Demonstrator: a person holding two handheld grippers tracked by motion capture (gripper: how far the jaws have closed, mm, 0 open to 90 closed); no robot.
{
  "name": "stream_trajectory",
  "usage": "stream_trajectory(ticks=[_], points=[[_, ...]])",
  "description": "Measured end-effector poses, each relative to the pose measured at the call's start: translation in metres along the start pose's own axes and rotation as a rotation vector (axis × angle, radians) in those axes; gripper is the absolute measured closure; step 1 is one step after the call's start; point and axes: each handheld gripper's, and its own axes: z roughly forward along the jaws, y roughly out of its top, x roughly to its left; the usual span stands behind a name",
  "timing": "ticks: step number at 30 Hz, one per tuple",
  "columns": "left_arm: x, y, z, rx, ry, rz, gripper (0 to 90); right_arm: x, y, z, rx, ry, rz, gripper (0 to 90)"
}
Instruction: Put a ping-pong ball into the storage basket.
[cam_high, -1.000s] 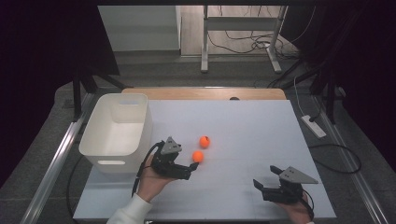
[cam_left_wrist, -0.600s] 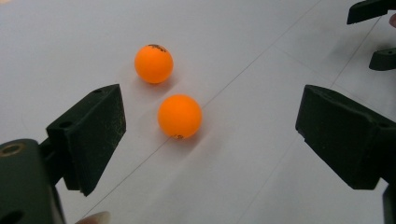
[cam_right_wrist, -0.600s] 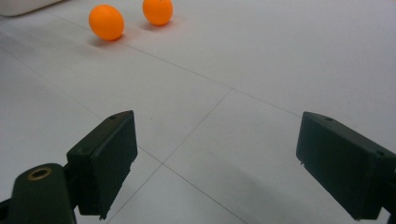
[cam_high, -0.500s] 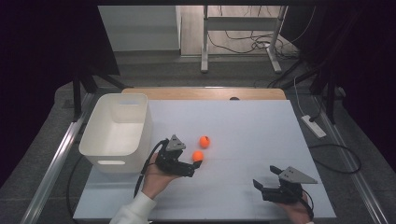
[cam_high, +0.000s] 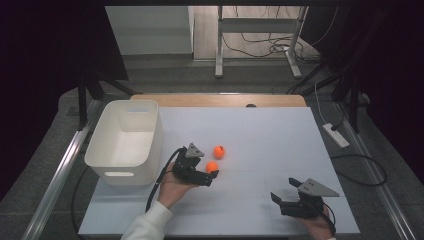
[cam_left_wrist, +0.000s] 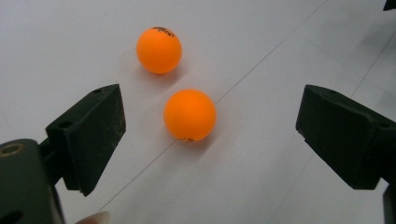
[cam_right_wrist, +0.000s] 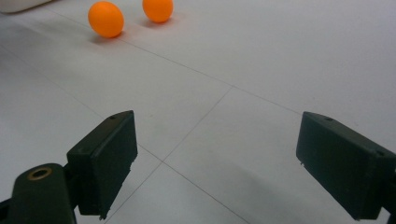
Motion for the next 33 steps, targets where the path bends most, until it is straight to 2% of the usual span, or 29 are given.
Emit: stream_trajectory(ticks=[14,27,33], points=[[0.006,0.001,0.013,0.021,0.009,-0.011,9.4,0.000,-0.001,0.001,0.004,-0.004,-0.003,12.7],[0.010,0.002,0.027,0.064,0.010,-0.013,9.4,0.000,-0.001,0.001,0.010,-0.005,-0.002,12.7],[0.014,0.002,0.039,0.089,0.006,-0.028,9.7,0.000,-0.001,0.002,0.013,-0.005,-0.005,12.7]])
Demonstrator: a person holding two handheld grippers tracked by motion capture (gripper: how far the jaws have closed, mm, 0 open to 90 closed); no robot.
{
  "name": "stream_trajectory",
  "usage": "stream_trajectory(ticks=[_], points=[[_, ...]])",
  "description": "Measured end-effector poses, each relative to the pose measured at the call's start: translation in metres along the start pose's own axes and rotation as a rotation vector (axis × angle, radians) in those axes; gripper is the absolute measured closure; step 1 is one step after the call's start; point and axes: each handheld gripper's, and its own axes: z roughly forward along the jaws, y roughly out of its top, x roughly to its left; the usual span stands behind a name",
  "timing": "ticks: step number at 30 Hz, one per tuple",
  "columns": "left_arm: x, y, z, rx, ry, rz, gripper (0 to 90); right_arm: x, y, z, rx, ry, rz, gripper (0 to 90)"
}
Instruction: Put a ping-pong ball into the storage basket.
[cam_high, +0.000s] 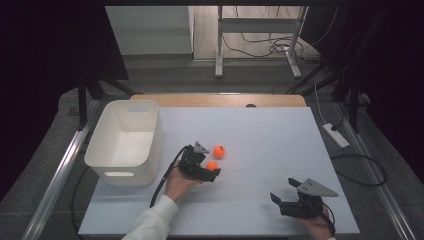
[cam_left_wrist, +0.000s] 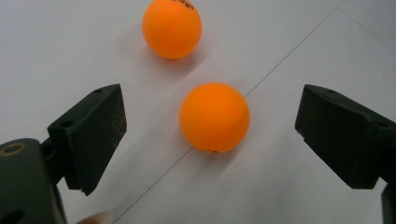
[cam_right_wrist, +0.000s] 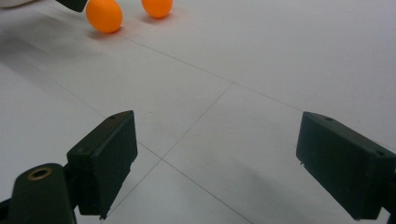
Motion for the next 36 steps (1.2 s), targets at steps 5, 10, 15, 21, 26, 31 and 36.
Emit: stream_trajectory(ticks=[5,10,15,21,26,31,36], points=[[0.001,0.000,0.006,0.010,0.004,-0.003,10.2,0.000,0.000,0.000,0.001,0.000,-0.001,12.7],[0.002,0.000,0.011,0.025,0.004,0.001,10.9,0.000,0.000,0.000,0.001,-0.001,-0.001,12.8],[0.003,0.000,0.015,0.030,0.012,-0.005,12.1,0.000,0.000,0.000,0.002,-0.002,0.000,12.8],[0.002,0.000,0.017,0.031,0.017,0.001,15.5,0.000,0.000,0.000,0.003,-0.001,0.000,12.8],[0.003,-0.001,0.018,0.035,0.014,0.001,18.8,-0.001,0.000,0.000,0.003,-0.002,-0.001,12.8],[0.003,-0.002,0.021,0.050,0.020,0.002,22.5,0.000,0.000,0.000,0.003,-0.004,-0.004,12.8],[0.002,-0.002,0.023,0.060,0.022,0.012,27.5,0.000,0.000,0.000,0.003,-0.004,-0.005,12.8]])
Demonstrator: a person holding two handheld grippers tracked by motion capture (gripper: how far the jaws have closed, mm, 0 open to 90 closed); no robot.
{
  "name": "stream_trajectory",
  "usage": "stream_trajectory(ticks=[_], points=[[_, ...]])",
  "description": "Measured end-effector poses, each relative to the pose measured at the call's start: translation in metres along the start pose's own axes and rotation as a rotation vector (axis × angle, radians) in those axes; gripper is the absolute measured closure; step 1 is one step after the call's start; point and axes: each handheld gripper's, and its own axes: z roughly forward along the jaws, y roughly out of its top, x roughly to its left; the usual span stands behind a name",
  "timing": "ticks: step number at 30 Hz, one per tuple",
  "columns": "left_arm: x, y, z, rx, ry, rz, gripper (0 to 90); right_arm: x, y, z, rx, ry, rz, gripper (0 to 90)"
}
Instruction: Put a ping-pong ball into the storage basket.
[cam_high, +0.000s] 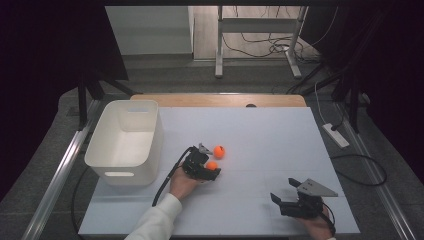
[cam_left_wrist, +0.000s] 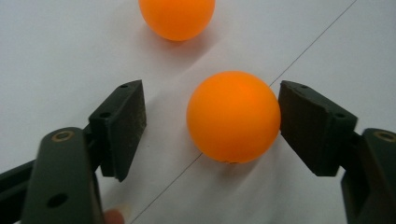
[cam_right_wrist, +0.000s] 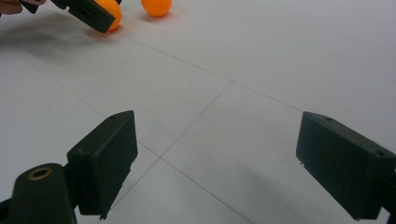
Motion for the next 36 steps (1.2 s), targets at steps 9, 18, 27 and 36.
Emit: stream_trajectory(ticks=[9,18,27,36], points=[[-0.003,0.000,0.001,0.000,0.006,0.010,37.7,0.000,0.000,0.000,-0.001,0.000,0.000,12.8],[-0.004,0.001,-0.001,-0.015,0.012,0.018,49.9,0.000,0.001,-0.001,-0.008,0.008,0.008,12.8],[-0.003,0.001,-0.003,-0.026,0.014,0.013,50.2,0.001,0.001,-0.002,-0.016,0.013,0.012,12.8],[-0.005,0.001,-0.010,-0.070,0.020,0.029,50.2,0.001,0.001,-0.003,-0.018,0.009,0.009,12.8]])
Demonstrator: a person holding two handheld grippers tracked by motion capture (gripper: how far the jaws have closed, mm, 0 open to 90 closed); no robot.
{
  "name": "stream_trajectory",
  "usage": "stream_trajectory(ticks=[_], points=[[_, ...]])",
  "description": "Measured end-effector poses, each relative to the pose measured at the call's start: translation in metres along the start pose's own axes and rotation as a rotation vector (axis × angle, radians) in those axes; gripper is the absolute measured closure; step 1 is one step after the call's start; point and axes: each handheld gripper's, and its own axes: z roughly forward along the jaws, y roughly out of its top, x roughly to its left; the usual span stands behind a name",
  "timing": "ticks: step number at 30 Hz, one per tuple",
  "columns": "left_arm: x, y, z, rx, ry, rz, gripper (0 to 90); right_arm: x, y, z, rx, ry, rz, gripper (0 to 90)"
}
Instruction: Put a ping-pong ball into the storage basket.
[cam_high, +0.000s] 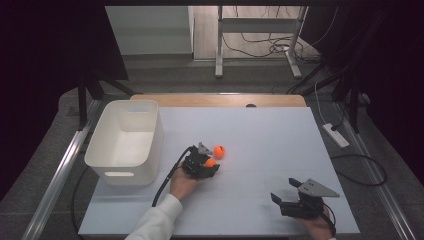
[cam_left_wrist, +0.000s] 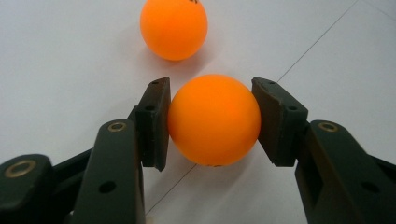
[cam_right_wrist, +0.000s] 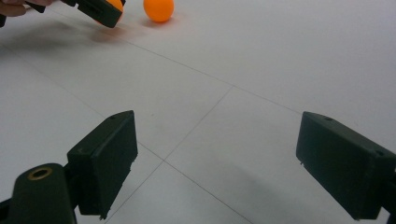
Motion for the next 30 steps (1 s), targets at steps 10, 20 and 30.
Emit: stream_trajectory(ticks=[10,20,30], points=[[-0.005,0.001,-0.006,-0.047,-0.015,0.025,50.3,0.000,0.000,-0.001,0.000,-0.002,0.001,12.8],[-0.008,0.002,-0.014,-0.077,-0.038,0.024,50.3,0.000,0.000,-0.001,0.000,-0.007,0.001,12.8],[-0.008,0.002,-0.023,-0.105,-0.051,0.016,50.3,-0.001,0.000,-0.001,-0.002,-0.012,0.000,12.9]])
